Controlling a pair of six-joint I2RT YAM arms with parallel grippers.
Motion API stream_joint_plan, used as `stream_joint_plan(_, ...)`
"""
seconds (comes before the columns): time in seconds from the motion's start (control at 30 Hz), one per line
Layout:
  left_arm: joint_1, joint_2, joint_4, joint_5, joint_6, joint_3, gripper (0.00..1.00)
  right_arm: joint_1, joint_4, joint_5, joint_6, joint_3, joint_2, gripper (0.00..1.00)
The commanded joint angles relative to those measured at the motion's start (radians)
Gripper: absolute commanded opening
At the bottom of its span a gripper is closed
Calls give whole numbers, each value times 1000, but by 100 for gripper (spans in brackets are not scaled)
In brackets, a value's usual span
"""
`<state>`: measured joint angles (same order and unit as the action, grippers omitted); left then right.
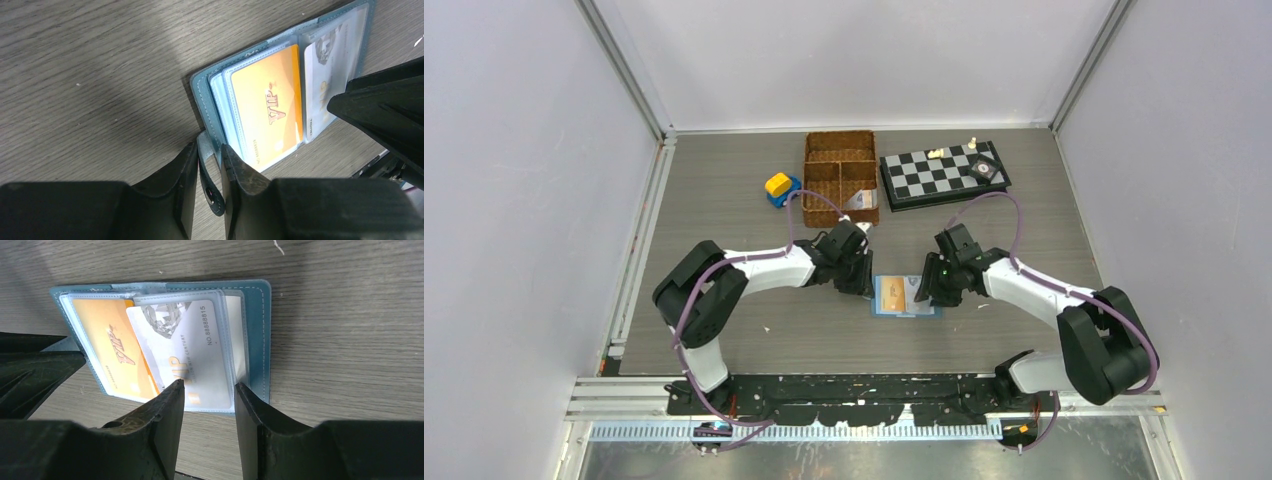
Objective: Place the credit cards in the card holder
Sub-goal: Turn over the card slot in the card holder.
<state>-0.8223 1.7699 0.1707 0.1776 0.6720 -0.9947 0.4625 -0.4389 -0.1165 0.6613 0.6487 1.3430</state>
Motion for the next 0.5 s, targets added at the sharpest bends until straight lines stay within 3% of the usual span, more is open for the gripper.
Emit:
stream_joint_plan(0.0,3,24,-17,7,-8,-17,24,-1,52,-39,21,-20,11,46)
stream_joint_plan(0.37,3,29,0,-27,-5,-5,0,-65,118,-143,44,-73,-29,44)
stream_joint_plan(0.47,3,30,5,-36,-5,-3,0,-82,153,-196,51,-93,-42,43)
